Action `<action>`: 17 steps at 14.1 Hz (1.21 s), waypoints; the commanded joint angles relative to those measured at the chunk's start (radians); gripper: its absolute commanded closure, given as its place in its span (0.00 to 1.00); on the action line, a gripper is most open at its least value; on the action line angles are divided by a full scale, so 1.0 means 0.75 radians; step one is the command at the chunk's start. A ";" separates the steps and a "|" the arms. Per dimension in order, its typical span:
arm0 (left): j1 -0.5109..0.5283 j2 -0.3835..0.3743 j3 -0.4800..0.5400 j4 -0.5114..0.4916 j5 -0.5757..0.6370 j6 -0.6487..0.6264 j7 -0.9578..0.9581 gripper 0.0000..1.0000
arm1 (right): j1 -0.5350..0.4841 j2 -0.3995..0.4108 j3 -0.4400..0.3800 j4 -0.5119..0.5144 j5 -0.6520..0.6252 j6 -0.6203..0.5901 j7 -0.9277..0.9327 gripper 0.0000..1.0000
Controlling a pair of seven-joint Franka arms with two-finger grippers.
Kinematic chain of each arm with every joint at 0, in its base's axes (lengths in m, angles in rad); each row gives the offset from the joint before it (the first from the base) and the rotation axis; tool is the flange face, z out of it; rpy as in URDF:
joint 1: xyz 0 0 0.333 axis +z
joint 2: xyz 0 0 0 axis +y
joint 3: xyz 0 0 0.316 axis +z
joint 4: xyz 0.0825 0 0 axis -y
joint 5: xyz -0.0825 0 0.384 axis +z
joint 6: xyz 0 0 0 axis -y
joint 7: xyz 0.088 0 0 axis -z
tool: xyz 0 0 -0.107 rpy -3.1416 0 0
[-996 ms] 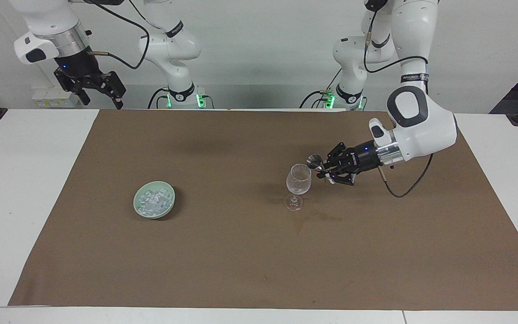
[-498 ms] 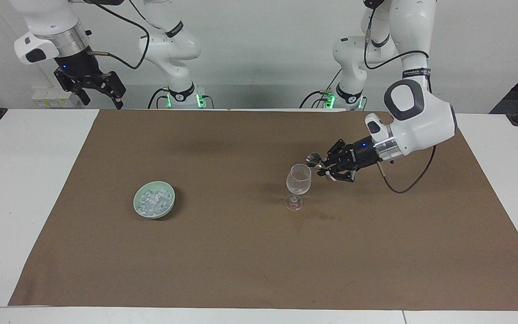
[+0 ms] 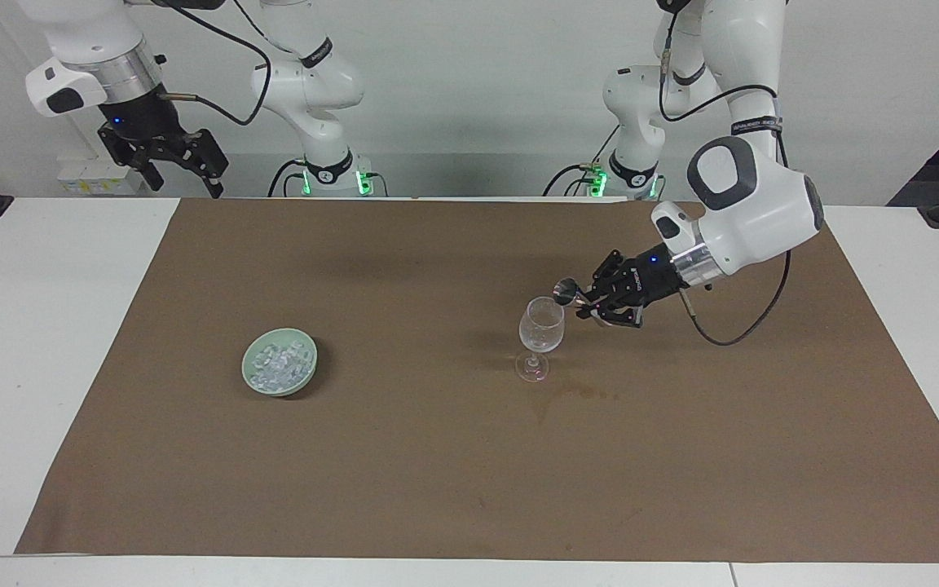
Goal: Pour wine and add ice with both arms
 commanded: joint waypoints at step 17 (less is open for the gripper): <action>-0.142 -0.048 0.029 0.060 0.357 0.030 -0.333 0.99 | -0.018 -0.033 0.008 -0.040 0.037 0.019 -0.017 0.00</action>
